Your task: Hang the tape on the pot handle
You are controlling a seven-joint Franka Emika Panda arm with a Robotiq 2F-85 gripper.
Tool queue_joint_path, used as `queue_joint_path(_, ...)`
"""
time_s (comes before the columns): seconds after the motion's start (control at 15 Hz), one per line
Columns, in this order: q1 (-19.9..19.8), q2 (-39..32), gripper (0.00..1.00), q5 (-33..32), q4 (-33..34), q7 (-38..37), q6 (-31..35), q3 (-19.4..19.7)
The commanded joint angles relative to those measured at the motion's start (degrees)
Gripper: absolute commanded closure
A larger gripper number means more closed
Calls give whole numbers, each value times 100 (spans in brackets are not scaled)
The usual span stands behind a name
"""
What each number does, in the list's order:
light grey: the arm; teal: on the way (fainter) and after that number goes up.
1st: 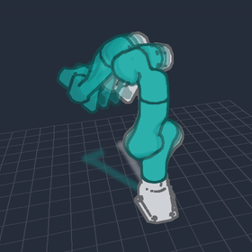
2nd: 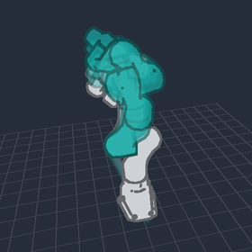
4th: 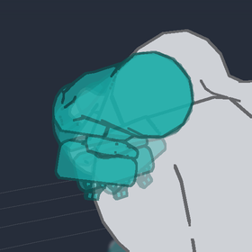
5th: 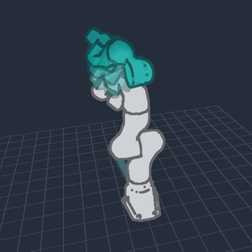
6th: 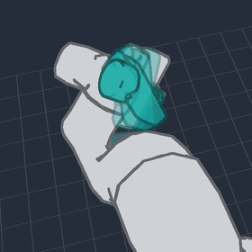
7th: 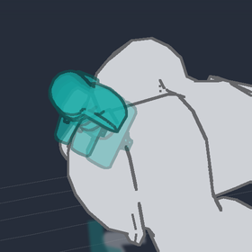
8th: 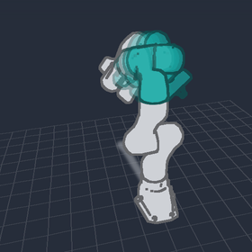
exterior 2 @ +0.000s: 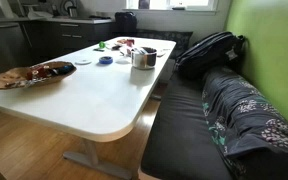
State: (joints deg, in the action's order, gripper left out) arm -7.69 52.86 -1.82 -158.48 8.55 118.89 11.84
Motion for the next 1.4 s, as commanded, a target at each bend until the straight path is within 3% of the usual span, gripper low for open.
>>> queue_joint_path(0.0, -21, -17, 0, 21, -64, 16, -29, -19)
queue_joint_path(1.2, -23, -80, 0, 24, -197, 18, -29, -25)
queue_joint_path(1.33, 73, -428, 0, 62, -73, 75, 358, 24)
